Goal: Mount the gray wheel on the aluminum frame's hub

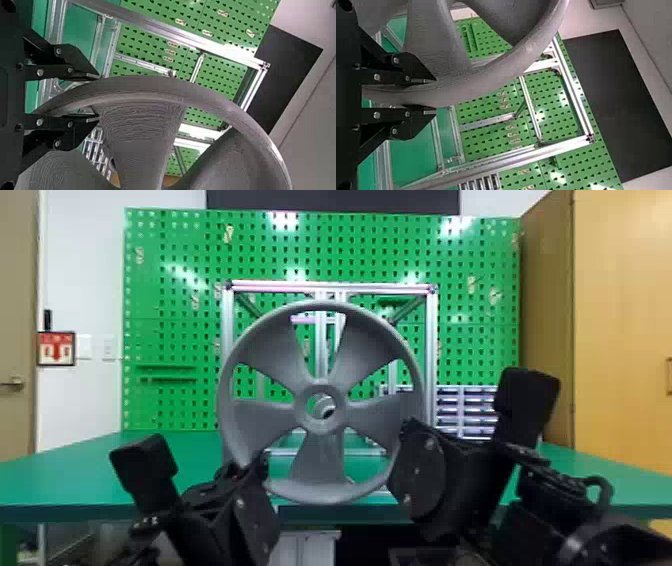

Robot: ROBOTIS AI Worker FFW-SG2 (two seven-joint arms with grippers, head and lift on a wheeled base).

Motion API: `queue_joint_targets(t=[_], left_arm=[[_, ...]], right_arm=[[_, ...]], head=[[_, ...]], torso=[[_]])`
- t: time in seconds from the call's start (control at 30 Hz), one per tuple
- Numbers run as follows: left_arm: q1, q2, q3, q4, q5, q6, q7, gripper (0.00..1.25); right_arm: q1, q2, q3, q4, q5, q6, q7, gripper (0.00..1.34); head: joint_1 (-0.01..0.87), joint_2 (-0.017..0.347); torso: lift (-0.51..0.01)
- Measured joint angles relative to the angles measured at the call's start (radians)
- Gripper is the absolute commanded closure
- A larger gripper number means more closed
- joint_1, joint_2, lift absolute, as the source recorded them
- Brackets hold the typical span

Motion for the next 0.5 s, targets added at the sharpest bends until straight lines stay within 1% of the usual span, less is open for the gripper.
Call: queue_joint_targets(t=[0.23, 0.5], left_arm=[[-0.014, -0.007, 0.015, 0.019, 0.001, 0.0, 0.0, 0.85], [-0.063, -0.013, 0.007, 0.062, -0.007, -0.002, 0.0, 0.84]], right_arm=[[-0.004, 0.0, 0.0, 0.006, 0.008, -0.007, 0.0, 1.2], [-0.028, 0.0, 0.003, 0.051, 0.014, -0.01, -0.001, 1.2]], head=[[-0.005, 0.006], [-0.005, 0.006]], torso=[[-0.499], [-0.499]])
